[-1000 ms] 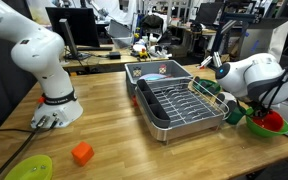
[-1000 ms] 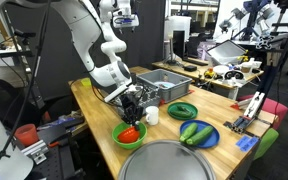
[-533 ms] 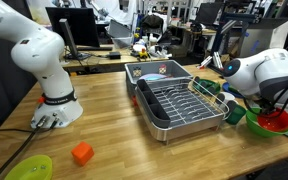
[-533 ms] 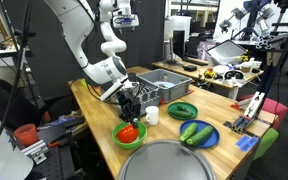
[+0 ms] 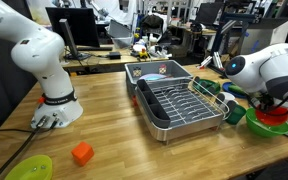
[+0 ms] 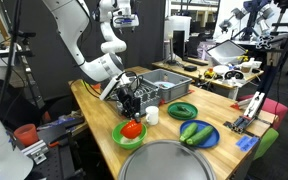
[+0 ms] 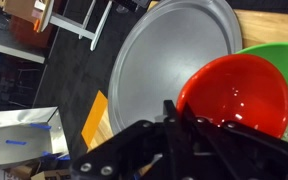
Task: Pour the rice out of the orange bowl into the green bowl
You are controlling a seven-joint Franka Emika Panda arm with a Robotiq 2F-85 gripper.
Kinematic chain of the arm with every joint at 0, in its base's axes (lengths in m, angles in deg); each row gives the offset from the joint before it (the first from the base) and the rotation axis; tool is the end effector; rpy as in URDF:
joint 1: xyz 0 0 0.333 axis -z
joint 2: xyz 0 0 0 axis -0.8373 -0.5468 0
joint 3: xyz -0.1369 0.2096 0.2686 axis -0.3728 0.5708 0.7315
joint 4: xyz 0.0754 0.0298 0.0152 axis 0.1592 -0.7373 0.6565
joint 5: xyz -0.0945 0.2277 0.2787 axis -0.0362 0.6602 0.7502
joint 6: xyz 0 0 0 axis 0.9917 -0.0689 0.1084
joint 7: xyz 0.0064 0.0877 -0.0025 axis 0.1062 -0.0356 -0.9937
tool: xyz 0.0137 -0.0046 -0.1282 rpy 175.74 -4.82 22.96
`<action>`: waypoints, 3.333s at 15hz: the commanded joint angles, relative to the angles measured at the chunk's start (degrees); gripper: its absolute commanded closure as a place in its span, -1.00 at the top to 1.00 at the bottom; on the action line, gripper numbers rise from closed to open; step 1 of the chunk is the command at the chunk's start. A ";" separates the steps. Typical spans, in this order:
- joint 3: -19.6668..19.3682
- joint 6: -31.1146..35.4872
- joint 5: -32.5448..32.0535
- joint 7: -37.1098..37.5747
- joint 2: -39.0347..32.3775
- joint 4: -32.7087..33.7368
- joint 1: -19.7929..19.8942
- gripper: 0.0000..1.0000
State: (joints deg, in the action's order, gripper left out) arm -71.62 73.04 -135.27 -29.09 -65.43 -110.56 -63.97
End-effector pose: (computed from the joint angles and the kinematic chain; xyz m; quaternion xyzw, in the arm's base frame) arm 0.4825 0.0075 0.2186 0.8649 0.1707 -0.1370 0.4517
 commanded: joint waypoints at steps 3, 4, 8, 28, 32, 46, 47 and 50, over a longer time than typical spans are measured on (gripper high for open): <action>-0.18 -0.04 -4.82 8.33 1.70 -1.90 -0.37 -0.96; -0.16 -0.59 -5.41 9.55 1.87 -2.06 -0.47 -0.96; 0.53 0.57 -7.04 11.23 4.20 -4.11 0.18 -0.96; -6.21 23.39 -1.70 5.82 10.91 -6.48 9.30 -0.84; -6.21 23.40 -1.69 5.82 10.90 -6.48 9.30 -0.84; -7.36 34.21 29.33 -18.41 9.74 -0.54 16.20 -0.96; -6.89 35.01 34.85 -22.45 8.96 0.27 17.05 -0.96; -7.02 34.74 49.78 -33.22 5.90 3.50 16.84 -0.96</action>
State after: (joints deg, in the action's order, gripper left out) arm -79.86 107.19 -95.90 -54.10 -56.31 -110.02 -48.29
